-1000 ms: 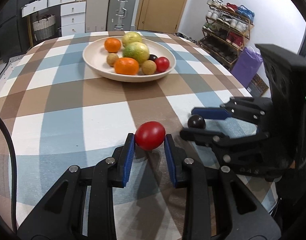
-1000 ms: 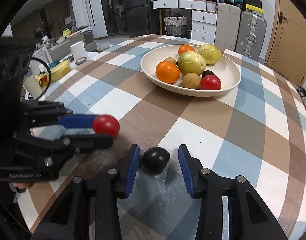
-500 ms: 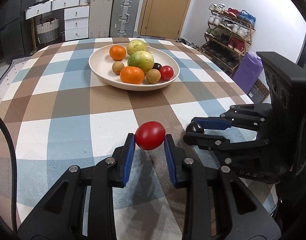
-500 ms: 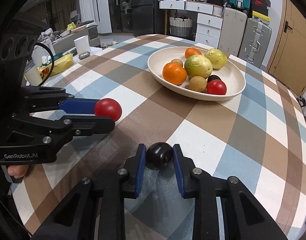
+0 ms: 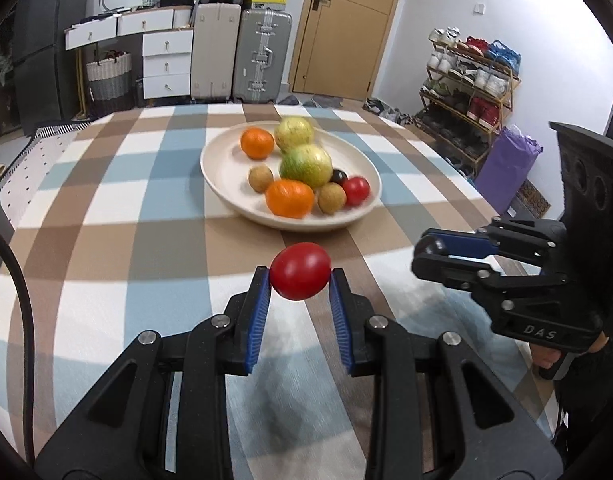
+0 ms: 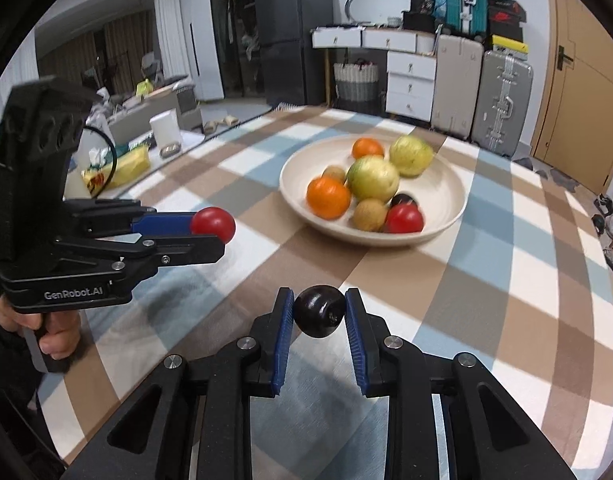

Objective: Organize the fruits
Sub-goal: 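Carry the tomato and plum onto the white plate and open both tools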

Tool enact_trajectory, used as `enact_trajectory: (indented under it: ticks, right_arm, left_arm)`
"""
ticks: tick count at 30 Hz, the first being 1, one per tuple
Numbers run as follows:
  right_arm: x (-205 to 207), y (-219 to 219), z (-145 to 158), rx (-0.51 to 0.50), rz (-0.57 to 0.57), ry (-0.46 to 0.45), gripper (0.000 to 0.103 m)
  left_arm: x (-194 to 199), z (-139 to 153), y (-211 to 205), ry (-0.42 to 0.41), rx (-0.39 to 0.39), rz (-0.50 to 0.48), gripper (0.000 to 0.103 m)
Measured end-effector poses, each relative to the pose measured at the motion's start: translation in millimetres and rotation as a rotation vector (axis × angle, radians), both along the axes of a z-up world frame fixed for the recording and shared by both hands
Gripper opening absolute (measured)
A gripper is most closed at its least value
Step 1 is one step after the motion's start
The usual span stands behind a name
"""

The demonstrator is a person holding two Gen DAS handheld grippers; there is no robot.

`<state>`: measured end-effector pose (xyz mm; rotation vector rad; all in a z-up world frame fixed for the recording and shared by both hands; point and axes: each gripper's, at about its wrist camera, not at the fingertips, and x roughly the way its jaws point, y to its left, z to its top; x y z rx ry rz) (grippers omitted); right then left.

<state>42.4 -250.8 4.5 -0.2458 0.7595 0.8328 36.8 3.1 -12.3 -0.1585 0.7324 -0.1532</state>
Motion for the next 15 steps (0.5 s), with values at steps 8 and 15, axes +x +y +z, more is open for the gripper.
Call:
enact_trajectory:
  ticks: [8,15]
  right_arm:
    - [22,-8,18,0.08,-0.052,-0.043,0.027]
    - [44,-11,28,0.131,-0.093,-0.051,0.027]
  left_arm:
    - [26,13,12,-0.057,-0.003,0.061,0.027]
    - [47,17,20,-0.085,0.001,0.098,0.027]
